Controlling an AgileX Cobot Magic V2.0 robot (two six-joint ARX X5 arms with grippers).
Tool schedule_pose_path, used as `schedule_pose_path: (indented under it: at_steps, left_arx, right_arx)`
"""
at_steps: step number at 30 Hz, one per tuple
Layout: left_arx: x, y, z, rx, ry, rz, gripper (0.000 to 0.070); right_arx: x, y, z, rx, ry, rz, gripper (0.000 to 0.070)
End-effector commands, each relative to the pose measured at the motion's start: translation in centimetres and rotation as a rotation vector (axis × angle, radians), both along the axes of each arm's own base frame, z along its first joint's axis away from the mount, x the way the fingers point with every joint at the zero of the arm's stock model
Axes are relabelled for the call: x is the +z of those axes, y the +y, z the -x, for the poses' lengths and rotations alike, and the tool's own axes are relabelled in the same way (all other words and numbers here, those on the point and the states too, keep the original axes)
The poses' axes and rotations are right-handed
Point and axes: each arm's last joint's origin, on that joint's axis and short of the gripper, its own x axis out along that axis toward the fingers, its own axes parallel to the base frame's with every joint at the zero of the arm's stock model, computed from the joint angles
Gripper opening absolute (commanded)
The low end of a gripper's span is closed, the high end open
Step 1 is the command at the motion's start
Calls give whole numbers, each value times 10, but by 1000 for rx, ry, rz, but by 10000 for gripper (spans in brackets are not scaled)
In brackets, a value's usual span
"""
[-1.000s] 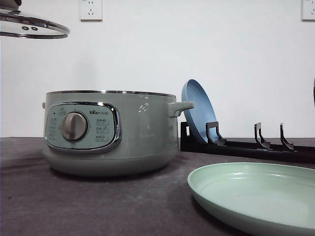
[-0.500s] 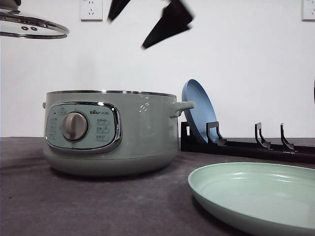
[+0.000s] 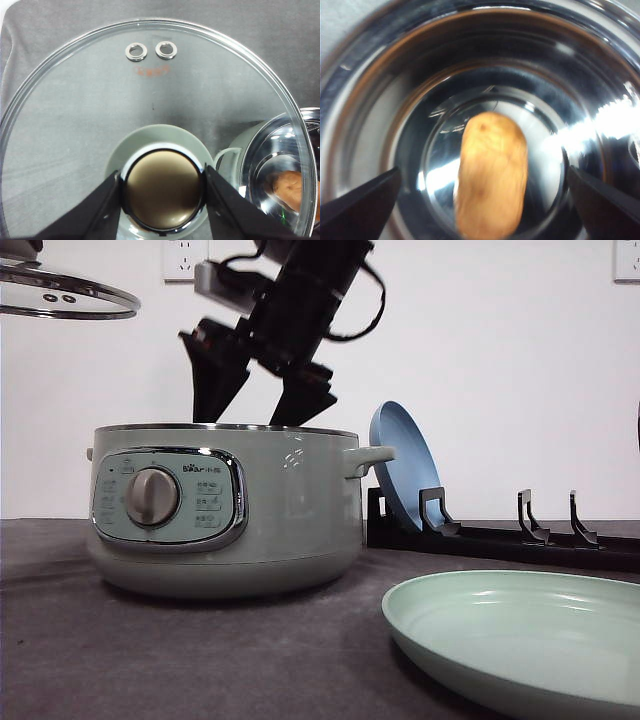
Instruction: Transfer potato from steamer to green plate
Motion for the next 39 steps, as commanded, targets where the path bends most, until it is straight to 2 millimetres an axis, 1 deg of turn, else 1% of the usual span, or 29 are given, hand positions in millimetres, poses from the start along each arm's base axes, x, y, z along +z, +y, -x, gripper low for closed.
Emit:
schedule_pose_path:
  at_steps: [1, 11, 17, 18, 20, 26, 29, 30, 32, 34, 36, 39]
  left_arx:
    - [15, 0, 7, 0, -80, -1, 0]
    - [14, 0, 8, 0, -69, -1, 0]
    - [14, 0, 8, 0, -69, -1, 0]
    - [14, 0, 8, -1, -69, -1, 0]
    - [14, 0, 8, -1, -69, -1, 0]
    - [14, 0, 8, 0, -70, -1, 0]
    - [14, 0, 8, -1, -70, 0, 0]
    - [14, 0, 8, -1, -70, 0, 0]
    - [14, 0, 8, -1, -70, 0, 0]
    - [14, 0, 8, -1, -69, 0, 0]
    - [14, 0, 8, -1, -69, 0, 0]
    - [14, 0, 8, -1, -69, 0, 0]
  right_arx:
    - [-3, 10, -3, 29, -36, -5, 696]
    - [-27, 17, -14, 18, -41, 10, 695]
    - [-45, 19, -19, 16, -4, 38, 692]
    - [-47, 19, -19, 13, 4, 42, 682]
    - [-52, 19, -20, 8, 23, 51, 640]
    - [-55, 19, -18, 26, 77, 34, 353]
    - [-57, 17, -17, 20, 100, 51, 269]
    - [-57, 16, -17, 16, 105, 52, 255]
    - [-56, 17, -17, 4, 109, 43, 246]
    - [-47, 17, -18, -2, 91, 26, 246]
    - [-32, 17, -19, -5, 78, 16, 246]
    - [-1, 13, -19, -12, 70, 15, 246]
